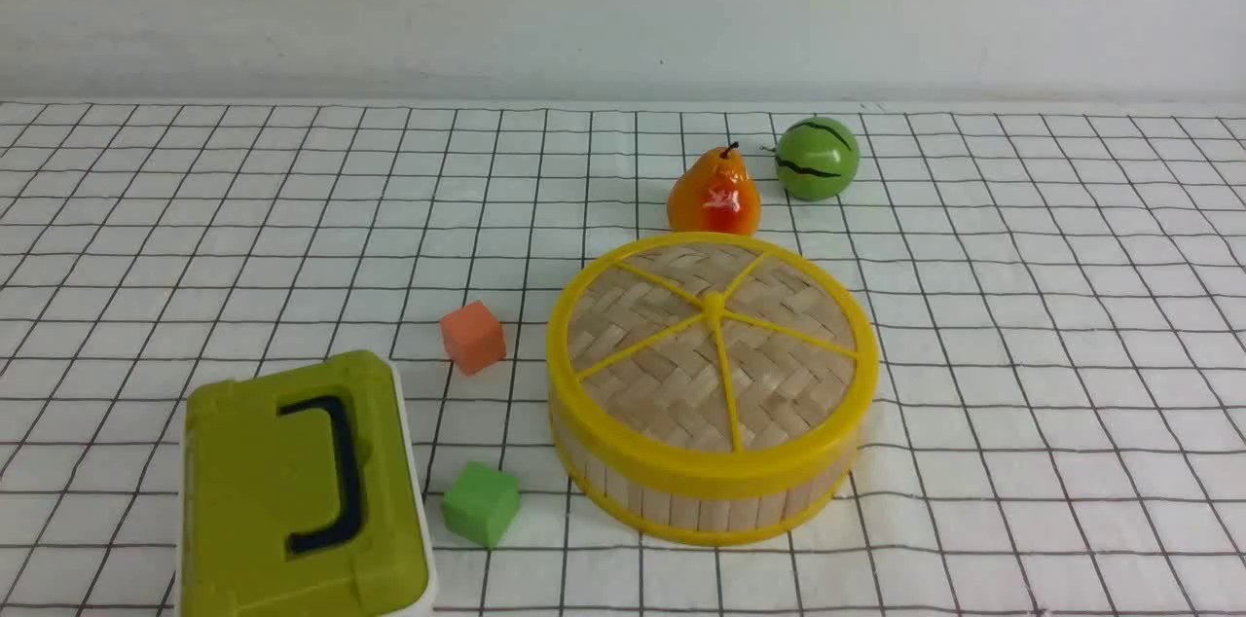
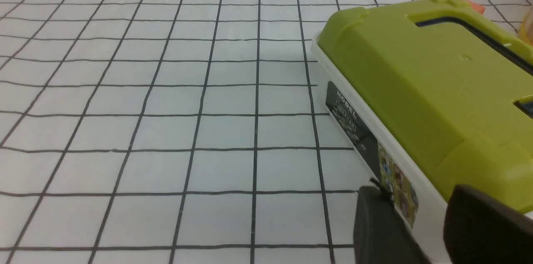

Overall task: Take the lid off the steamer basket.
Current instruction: Use the right arm to lift the lid of the steamer

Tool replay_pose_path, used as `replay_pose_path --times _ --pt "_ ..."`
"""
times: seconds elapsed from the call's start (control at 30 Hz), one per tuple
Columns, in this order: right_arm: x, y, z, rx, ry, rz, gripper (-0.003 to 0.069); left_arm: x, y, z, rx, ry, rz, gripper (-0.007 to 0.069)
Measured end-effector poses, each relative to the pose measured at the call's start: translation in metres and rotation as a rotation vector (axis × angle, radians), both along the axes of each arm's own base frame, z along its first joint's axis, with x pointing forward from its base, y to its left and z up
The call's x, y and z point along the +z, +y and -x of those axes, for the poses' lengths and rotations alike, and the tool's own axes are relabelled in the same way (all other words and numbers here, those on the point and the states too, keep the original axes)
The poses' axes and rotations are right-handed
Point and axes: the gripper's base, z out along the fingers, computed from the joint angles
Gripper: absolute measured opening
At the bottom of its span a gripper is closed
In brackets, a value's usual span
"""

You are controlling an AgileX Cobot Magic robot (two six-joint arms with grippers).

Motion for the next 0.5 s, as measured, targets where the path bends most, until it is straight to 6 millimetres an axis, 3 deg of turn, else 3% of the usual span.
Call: replay_pose_path --times 0.5 --pt "0.0000 0.0000 0.0000 0.000 0.000 0.000 0.0086 0.0000 0.0000 0.0000 0.000 0.000 0.000 0.0239"
